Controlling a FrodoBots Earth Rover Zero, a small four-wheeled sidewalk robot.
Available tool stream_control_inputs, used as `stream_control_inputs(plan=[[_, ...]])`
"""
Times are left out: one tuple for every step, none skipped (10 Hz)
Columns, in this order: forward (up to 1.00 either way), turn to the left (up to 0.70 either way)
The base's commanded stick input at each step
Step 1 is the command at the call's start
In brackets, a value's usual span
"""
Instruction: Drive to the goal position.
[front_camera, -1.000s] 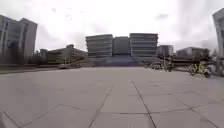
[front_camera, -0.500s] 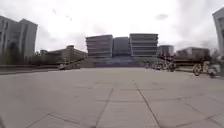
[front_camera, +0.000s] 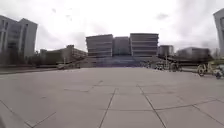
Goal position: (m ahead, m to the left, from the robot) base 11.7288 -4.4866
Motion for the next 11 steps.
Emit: stream_control_inputs(plan=[[0.70, 0.02], [0.70, 0.02], [0.70, 0.02], [0.70, 0.02], [0.70, 0.02], [0.70, 0.02], [0.70, 0.02], [0.70, 0.02], [0.70, 0.02], [0.70, 0.02], [0.70, 0.02]])
